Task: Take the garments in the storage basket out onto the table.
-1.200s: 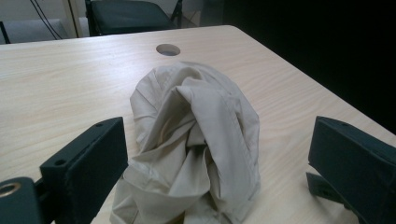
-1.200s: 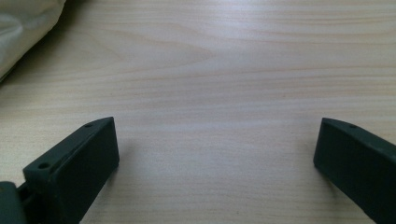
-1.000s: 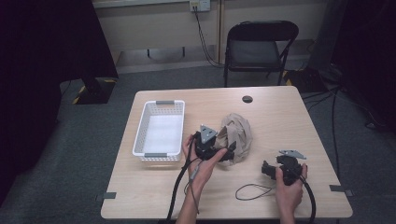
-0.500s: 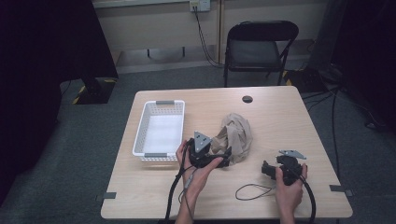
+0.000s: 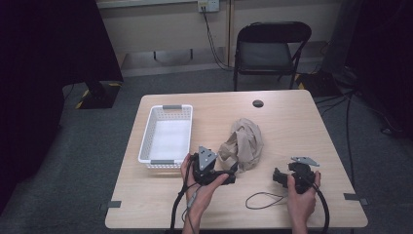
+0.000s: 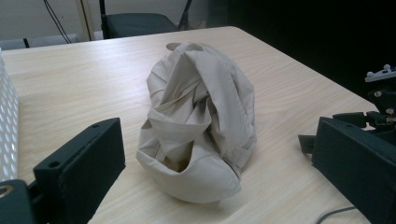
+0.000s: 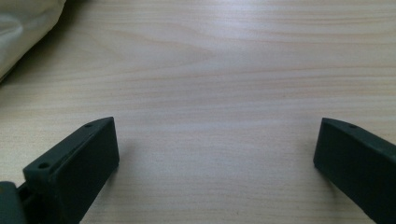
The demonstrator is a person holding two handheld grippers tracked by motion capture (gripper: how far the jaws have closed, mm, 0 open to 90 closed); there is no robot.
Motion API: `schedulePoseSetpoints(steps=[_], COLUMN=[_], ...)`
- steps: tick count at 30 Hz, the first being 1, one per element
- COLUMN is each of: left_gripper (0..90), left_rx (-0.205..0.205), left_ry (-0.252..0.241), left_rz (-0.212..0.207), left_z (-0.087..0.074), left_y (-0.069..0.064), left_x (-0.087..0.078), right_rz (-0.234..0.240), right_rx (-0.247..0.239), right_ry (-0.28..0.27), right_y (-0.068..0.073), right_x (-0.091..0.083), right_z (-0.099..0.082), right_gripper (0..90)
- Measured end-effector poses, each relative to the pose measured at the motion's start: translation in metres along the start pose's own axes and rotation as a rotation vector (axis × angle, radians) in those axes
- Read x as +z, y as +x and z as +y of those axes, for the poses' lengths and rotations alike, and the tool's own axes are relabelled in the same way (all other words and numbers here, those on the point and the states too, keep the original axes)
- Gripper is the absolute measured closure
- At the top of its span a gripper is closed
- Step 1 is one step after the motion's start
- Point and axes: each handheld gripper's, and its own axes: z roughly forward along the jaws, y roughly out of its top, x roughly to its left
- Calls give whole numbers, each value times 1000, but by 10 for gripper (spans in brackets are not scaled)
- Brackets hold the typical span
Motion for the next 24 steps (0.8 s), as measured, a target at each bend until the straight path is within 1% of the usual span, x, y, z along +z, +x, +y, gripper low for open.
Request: schedulePoseSetpoints(steps=[4, 5, 6, 7, 9, 11, 17, 19, 24], left_gripper=[19, 19, 19, 20, 20, 20, 20, 20, 20], left_rx=[-15, -24, -27, -28, -43, -34, -40, -36, -56], left_ry=[-3, 2, 18, 24, 20, 31, 27, 39, 34], left_rz=[11, 20, 30, 39, 46, 53, 92, 110, 139], left_z=[-6, -7, -9, -10, -14, -17, -26, -29, -35], left_y=[0, 0, 1, 1, 3, 3, 7, 9, 18], left_x=[-5, -6, -7, -8, -10, -12, -21, -23, -30], right_rz=[0, 0, 0, 0, 0, 0, 0, 0, 0], right_rx=[-1, 0, 0, 0, 0, 0, 0, 0, 0], right_ry=[0, 0, 0, 0, 0, 0, 0, 0, 0], right_y=[0, 0, 0, 0, 0, 0, 0, 0, 0], right_x=[0, 0, 0, 0, 0, 0, 0, 0, 0], right_z=[0, 0, 0, 0, 0, 0, 0, 0, 0], right_gripper=[0, 0, 0, 0, 0, 0, 0, 0, 0])
